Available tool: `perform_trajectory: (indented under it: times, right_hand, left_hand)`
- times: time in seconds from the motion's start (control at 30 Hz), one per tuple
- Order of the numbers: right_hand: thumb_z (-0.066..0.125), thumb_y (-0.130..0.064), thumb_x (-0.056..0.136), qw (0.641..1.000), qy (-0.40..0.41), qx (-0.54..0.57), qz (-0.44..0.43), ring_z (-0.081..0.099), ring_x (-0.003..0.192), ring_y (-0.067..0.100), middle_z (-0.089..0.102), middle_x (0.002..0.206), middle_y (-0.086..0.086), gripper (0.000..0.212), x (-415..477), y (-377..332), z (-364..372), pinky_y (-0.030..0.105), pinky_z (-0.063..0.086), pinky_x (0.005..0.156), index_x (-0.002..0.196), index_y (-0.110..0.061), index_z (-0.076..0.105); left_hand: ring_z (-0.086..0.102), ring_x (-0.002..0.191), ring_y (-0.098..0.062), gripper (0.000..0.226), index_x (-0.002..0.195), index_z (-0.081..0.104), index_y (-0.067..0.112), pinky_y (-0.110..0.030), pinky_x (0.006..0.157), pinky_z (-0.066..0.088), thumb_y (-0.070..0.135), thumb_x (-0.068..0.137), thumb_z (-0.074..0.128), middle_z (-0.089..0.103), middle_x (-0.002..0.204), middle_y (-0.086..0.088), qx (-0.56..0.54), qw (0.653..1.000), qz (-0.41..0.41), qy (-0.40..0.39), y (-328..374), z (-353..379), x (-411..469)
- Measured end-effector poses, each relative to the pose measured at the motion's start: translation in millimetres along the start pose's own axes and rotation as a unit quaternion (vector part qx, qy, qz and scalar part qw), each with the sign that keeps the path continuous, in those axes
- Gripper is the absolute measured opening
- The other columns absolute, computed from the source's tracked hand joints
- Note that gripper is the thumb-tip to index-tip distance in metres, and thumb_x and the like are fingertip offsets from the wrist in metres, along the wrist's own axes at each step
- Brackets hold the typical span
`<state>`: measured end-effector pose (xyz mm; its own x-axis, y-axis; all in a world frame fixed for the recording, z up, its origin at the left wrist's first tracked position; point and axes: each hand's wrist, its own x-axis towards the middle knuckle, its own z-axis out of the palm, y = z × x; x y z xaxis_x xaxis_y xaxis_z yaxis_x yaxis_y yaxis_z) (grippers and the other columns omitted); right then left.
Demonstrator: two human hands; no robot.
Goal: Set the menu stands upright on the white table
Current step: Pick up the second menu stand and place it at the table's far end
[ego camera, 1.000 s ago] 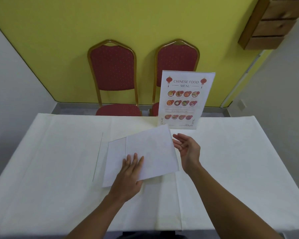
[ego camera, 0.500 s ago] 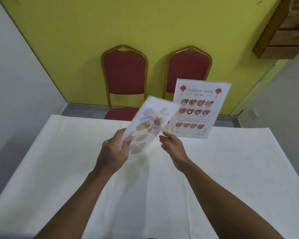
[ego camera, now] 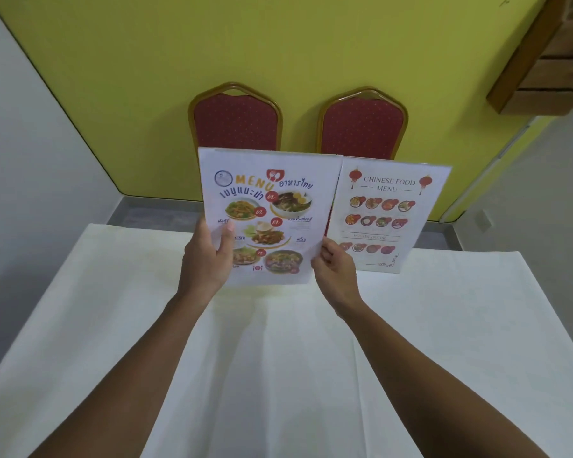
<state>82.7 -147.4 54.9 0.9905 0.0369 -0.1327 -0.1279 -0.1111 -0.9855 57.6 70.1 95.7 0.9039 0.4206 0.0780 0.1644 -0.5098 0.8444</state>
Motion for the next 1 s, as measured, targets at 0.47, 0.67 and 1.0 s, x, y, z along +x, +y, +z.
perform_trajectory:
  times: [0.47,0.67,1.0]
  right_hand:
    - [0.046,0.01,0.08,0.998,0.054,0.002,0.019,0.062,0.12,0.015,0.065,0.131,-0.001,0.062,32,30,11,0.026,0.058,0.085,0.134,-0.018,0.052]
    - [0.043,0.015,0.087,0.998,0.044,0.0,0.044,0.058,0.123,0.015,0.06,0.136,0.0,0.058,47,45,16,0.036,0.055,0.095,0.137,-0.013,0.049]
    - [0.052,0.005,0.089,0.997,0.054,0.001,0.058,0.058,0.122,0.009,0.06,0.131,-0.016,0.056,45,62,22,0.032,0.052,0.099,0.136,-0.025,0.049]
  left_hand:
    - [0.058,0.1,-0.021,0.044,0.138,0.048,0.019,-0.028,0.076,0.044,0.013,0.095,0.041,0.064,0.122,-0.001,-0.1,0.986,-0.125,-0.048,-8,44,40]
    - [0.058,0.102,-0.02,0.048,0.146,0.041,0.023,-0.02,0.068,0.049,0.013,0.099,0.04,0.06,0.126,0.003,-0.09,0.986,-0.128,-0.061,-24,54,47]
    - [0.058,0.116,-0.022,0.056,0.151,0.033,0.024,-0.03,0.083,0.053,0.016,0.097,0.046,0.056,0.139,0.002,-0.05,0.987,-0.127,-0.09,-67,64,44]
